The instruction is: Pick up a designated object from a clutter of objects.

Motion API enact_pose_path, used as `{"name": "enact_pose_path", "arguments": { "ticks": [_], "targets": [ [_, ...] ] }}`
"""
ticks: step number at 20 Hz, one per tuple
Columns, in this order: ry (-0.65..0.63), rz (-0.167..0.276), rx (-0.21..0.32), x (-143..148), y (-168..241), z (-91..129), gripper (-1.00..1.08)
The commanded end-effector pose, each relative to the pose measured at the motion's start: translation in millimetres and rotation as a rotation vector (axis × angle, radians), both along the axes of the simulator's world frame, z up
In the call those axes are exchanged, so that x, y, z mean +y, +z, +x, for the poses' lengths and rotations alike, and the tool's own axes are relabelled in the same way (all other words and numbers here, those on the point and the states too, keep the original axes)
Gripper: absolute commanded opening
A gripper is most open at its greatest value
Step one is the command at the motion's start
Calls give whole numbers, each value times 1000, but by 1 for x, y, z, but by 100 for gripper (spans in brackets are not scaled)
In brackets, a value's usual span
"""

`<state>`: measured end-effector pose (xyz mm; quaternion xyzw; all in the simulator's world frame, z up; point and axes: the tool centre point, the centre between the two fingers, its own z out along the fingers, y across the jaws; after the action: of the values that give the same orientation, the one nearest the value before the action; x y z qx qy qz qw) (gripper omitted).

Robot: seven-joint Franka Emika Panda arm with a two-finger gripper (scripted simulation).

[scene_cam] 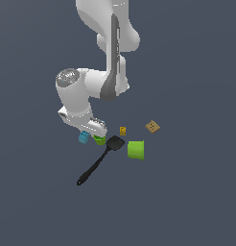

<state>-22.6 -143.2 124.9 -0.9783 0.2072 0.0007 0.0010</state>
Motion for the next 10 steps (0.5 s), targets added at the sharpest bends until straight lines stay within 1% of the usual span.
{"name": "enact_pose_path", "arguments": {
  "ticks": [1, 10],
  "targets": [
    [0, -1, -1, 11, 18, -8, -100],
    [0, -3, -1, 49, 84, -38, -100]
  ]
}}
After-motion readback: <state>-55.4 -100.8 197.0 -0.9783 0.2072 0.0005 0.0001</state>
